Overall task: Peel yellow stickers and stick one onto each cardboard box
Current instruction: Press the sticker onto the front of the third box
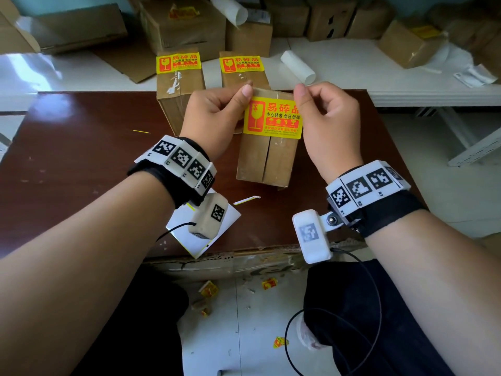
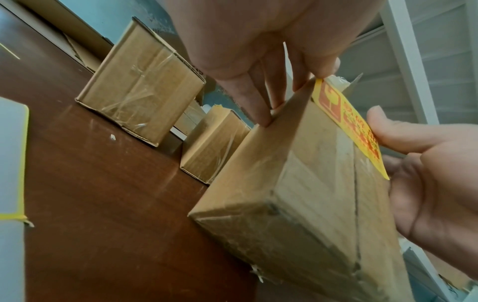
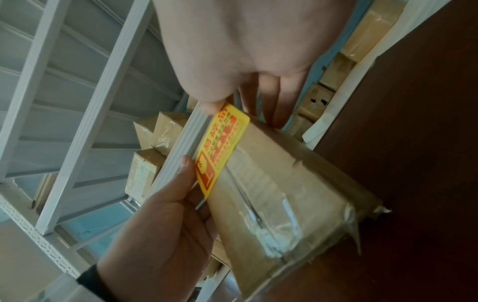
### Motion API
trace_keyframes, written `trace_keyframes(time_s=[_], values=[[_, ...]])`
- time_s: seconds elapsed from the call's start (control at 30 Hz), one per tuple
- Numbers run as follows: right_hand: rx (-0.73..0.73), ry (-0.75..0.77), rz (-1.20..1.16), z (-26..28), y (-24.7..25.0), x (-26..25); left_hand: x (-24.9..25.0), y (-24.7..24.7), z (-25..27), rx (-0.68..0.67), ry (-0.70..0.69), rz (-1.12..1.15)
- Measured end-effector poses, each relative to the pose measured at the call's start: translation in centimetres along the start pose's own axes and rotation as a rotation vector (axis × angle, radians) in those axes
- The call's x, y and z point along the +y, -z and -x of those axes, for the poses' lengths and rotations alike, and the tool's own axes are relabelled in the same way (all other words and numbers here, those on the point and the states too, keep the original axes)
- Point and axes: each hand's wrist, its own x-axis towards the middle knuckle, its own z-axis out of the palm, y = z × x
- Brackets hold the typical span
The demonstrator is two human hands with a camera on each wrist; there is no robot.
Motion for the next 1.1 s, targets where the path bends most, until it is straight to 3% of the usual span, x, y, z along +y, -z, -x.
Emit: trace_keyframes(time_s=[0.6,1.1], values=[[-0.016,-0.011,-0.014,0.0,0.4,-0.2,-0.2,0.3,-0.1,0.013,0.015,-0.08],[-0.033,-0.1,-0.083,-0.2,0.3,0.2,0.1,1.3,0.0,-0.185,0.086,0.019]])
